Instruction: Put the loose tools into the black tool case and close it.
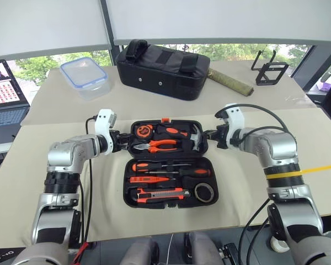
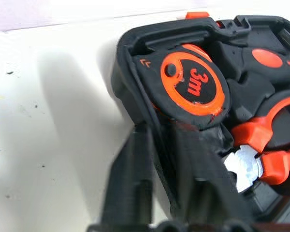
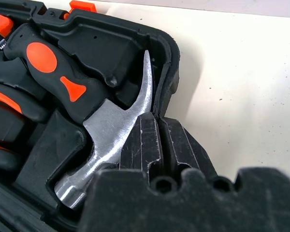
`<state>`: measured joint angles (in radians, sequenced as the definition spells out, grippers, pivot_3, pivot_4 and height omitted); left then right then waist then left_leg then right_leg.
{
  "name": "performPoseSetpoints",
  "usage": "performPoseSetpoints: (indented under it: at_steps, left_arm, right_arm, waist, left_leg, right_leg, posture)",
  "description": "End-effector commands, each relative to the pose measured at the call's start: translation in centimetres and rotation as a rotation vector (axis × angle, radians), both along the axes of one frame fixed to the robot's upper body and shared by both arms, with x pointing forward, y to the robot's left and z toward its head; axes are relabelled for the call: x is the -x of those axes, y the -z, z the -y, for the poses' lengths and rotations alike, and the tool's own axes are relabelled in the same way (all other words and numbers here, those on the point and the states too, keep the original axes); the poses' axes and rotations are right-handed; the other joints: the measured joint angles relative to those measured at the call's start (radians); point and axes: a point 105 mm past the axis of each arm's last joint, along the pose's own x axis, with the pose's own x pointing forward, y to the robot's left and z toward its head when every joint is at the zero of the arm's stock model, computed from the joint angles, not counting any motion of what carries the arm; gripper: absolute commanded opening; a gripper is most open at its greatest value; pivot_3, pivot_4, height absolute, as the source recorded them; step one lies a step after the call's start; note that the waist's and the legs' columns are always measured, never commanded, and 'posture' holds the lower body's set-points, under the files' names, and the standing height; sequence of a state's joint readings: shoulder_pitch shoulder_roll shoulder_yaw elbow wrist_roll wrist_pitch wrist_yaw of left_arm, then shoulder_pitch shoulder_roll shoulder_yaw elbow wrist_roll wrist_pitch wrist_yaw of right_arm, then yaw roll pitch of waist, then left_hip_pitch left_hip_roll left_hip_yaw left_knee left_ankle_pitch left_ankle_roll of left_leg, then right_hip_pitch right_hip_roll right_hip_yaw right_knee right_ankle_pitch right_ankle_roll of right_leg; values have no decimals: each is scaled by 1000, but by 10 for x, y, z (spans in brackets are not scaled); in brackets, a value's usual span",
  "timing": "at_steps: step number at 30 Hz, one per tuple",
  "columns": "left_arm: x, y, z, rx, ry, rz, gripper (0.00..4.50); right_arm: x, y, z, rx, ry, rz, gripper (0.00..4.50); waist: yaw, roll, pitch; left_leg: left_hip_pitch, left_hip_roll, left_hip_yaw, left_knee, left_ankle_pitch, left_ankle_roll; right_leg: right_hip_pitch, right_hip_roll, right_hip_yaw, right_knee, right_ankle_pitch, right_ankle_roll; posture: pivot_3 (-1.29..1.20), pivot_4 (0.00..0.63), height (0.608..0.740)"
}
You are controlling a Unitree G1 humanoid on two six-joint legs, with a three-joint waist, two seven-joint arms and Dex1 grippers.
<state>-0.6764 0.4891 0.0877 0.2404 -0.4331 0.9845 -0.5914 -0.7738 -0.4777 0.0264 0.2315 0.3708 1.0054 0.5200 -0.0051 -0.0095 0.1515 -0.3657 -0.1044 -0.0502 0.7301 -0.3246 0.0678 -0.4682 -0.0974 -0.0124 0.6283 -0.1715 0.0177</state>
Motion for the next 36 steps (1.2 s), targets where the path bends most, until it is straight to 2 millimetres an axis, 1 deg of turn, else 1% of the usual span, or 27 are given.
performPoseSetpoints:
  at_steps: [1, 4, 7, 9, 10, 13, 14, 15, 17, 19, 22, 24, 26, 29, 30, 34, 36]
  left_arm:
    - [4, 12, 11, 7, 30, -57, 10]
    - [0, 6, 16, 23, 34, -35, 10]
    - [-15, -10, 22, 30, 15, 61, 10]
    - [-24, -19, 25, 47, 2, 108, 10]
    - [-29, -25, 27, 49, -4, 143, 10]
    - [-47, -58, 35, 79, -17, 311, 10]
    - [-50, -66, 37, 82, -21, 356, 10]
    - [-53, -72, 38, 76, -21, 398, 10]
    - [-54, -82, 40, 36, -7, 513, 10]
    - [-51, -84, 40, -17, 10, 603, 10]
    - [-41, -75, 41, -117, 38, 714, 10]
    - [-24, -65, 42, -188, 57, 805, 10]
    - [-12, -59, 42, -214, 56, 854, 10]
    - [-2, -57, 35, -220, 8, 878, 10]
    - [3, -56, 33, -229, 0, 889, 10]
    - [12, -51, 23, -244, -43, 874, 10]
    - [15, -47, 16, -246, -60, 849, 10]
  right_arm:
    - [-5, -20, -9, -31, -39, 80, 0]
    - [-10, -31, -10, -45, -39, 135, 0]
    - [-22, -53, -9, -69, 2, 230, 0]
    - [-29, -62, -7, -86, 26, 266, 0]
    - [-33, -68, -6, -92, 41, 291, 0]
    - [-47, -95, 2, -42, 87, 464, 0]
    - [-51, -102, 4, -30, 106, 510, 0]
    - [-53, -107, 6, -14, 121, 553, 0]
    - [-53, -111, 5, 64, 98, 659, 0]
    - [-50, -107, 5, 91, 89, 711, 0]
    - [-41, -99, 8, 125, 104, 817, 0]
    - [-28, -93, 9, 143, 114, 919, 0]
    - [-15, -82, 8, 166, 102, 979, 0]
    - [-1, -67, 6, 217, 81, 1033, 0]
    - [4, -64, 8, 235, 90, 1054, 0]
    - [19, -58, 13, 276, 98, 1117, 0]
    - [27, -53, 13, 299, 73, 1133, 0]
  waist:
    - [0, 0, 0]
    - [0, 0, 0]
    - [0, 0, 0]
    - [5, 0, 0]
    - [6, 0, 0]
    - [9, -1, 1]
    - [9, -1, 1]
    - [7, -1, 1]
    - [0, -1, 1]
    - [-11, -1, 1]
    - [-25, -1, 1]
    - [-37, -1, 1]
    - [-39, 0, 1]
    - [-36, 0, 1]
    - [-35, 0, 1]
    - [-28, 0, 1]
    - [-21, 0, 1]
  left_leg:
    - [0, 0, 0, 0, 0, 0]
    - [0, 0, 0, 0, 0, 0]
    - [1, -1, 0, 0, 0, 0]
    - [0, -2, 0, 0, 1, -1]
    - [-1, -2, 0, 0, 1, -1]
    - [-5, -3, 0, 0, 3, -1]
    - [-7, -4, 0, 0, 3, -1]
    - [-9, -4, 0, 0, 4, -1]
    - [-14, -4, 0, 1, 6, -1]
    - [-20, -4, 0, 1, 7, -1]
    - [-23, -4, 0, 0, 6, -1]
    - [-23, -4, -1, -2, 6, -1]
    - [-23, -6, -1, -2, 6, -1]
    - [-21, -7, -2, -2, 6, -1]
    - [-20, -7, -1, -1, 6, -1]
    - [-12, -6, 1, -1, 6, 0]
    - [-5, -4, 1, -1, 6, -1]
  right_leg:
    - [0, 0, 0, 0, 0, 0]
    - [0, 0, 0, 0, 0, 0]
    - [1, 0, 0, 0, 0, 0]
    - [0, 0, 0, 1, 1, 0]
    - [-1, 0, 0, 1, 2, -1]
    - [-4, -1, 0, 1, 3, -1]
    - [-7, -1, -1, 1, 3, 0]
    - [-8, -1, -1, 1, 3, 0]
    - [-13, -4, -1, 2, 4, 0]
    - [-21, -5, -1, 5, 4, 0]
    - [-24, -5, -3, 4, 4, 0]
    - [-25, -6, -4, 4, 4, 0]
    - [-25, -7, -4, 2, 4, 0]
    - [-24, -6, -4, 2, 4, 0]
    - [-23, -6, -4, 2, 4, 1]
    - [-17, -1, -1, 2, 4, 1]
    - [-10, 1, 1, 2, 4, 0]
  posture:
    - [0, 150, 714]
    - [0, 150, 714]
    - [0, 150, 714]
    - [0, 150, 714]
    - [0, 150, 714]
    - [0, 150, 714]
    - [0, 150, 714]
    - [0, 150, 714]
    - [0, 150, 714]
    - [0, 150, 714]
    - [0, 150, 714]
    - [0, 150, 714]
    - [0, 150, 714]
    - [0, 150, 714]
    - [0, 150, 714]
    - [0, 150, 714]
    - [0, 150, 714]
